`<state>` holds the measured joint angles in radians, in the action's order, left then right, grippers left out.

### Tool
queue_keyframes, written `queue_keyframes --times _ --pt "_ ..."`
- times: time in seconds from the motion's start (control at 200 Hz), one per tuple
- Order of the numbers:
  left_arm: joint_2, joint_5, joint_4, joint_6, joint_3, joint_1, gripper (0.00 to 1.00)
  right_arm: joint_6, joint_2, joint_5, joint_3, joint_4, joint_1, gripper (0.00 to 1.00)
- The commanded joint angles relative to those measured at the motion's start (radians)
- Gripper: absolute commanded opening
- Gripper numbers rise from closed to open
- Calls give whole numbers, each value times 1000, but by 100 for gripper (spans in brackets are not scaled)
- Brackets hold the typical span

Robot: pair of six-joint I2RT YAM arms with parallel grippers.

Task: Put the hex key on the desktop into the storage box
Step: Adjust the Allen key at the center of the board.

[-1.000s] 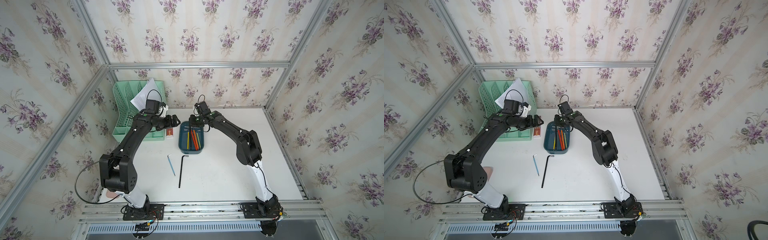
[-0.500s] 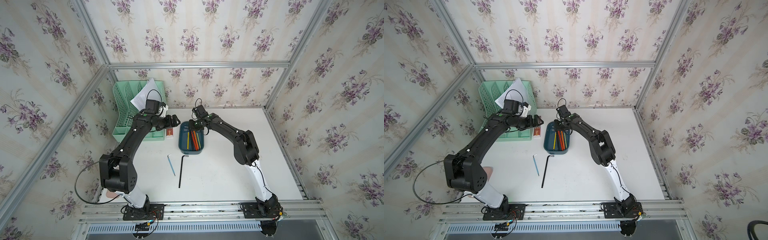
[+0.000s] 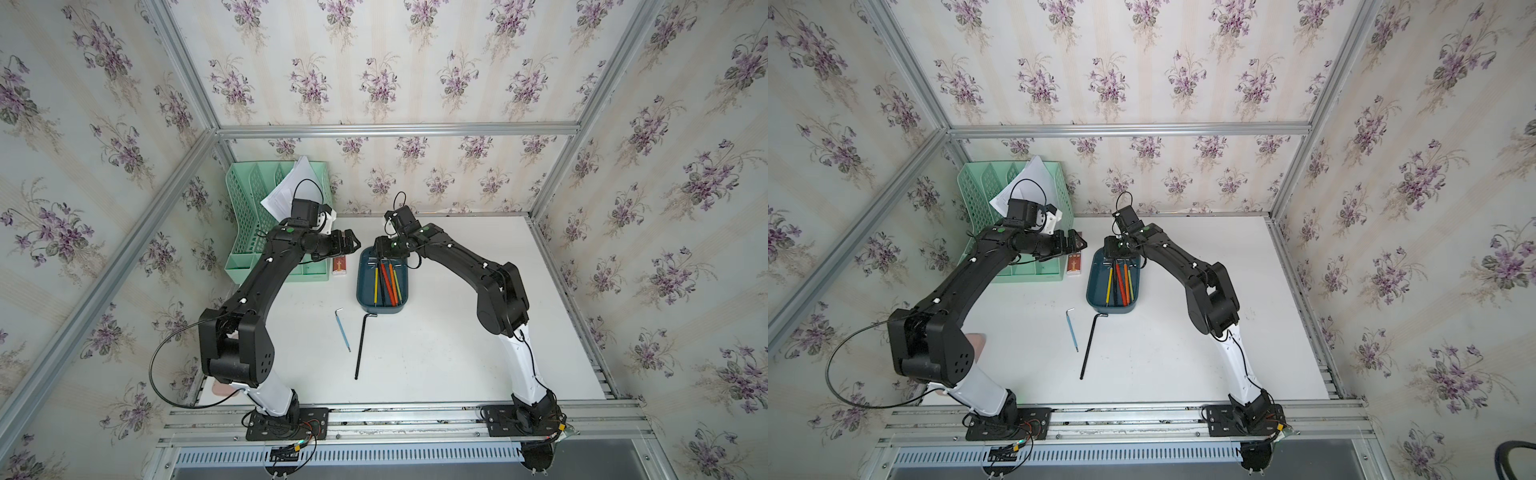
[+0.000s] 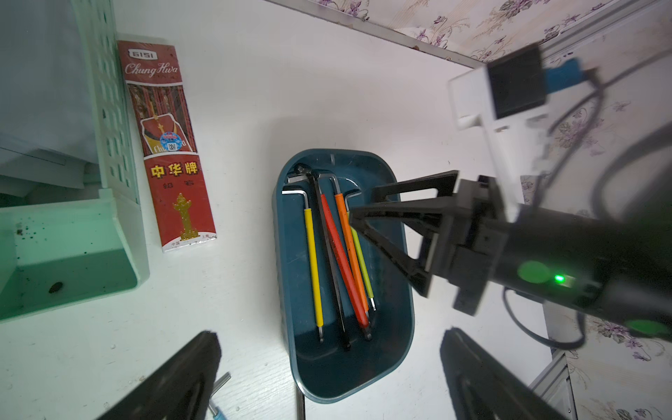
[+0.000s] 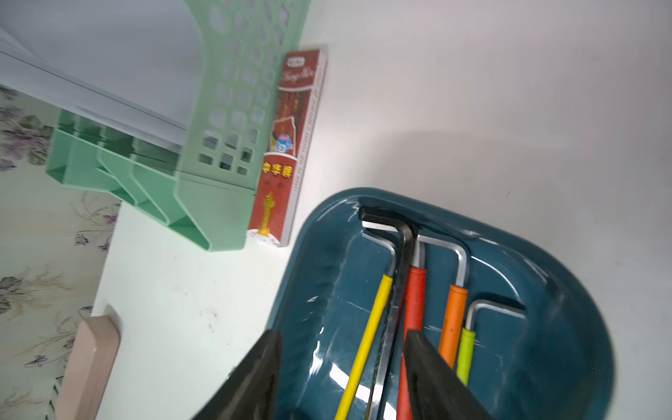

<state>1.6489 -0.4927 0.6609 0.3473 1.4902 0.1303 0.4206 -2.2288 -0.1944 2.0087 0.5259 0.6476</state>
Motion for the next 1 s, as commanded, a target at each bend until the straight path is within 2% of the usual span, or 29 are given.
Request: queue_keyframes --times 0.0,0.125,0.22,0.315,0.454,0.644,0.994 --pt "-8 13 4 -13 6 -1 99 22 80 69 -39 9 1 59" --pt "-10 25 9 -15 10 -3 99 61 192 121 -147 32 15 55" --pt "-9 26 9 -9 9 -16 99 117 284 178 -301 13 46 54" --pt "-4 20 8 1 8 -39 99 179 368 227 -462 -21 98 53" --pt "10 -6 7 13 11 -63 99 257 410 292 -590 -11 206 52" --pt "14 -12 15 12 18 -69 99 365 366 240 -671 -92 327 47" --pt "12 -15 18 11 20 -83 99 404 226 274 -572 -7 433 46"
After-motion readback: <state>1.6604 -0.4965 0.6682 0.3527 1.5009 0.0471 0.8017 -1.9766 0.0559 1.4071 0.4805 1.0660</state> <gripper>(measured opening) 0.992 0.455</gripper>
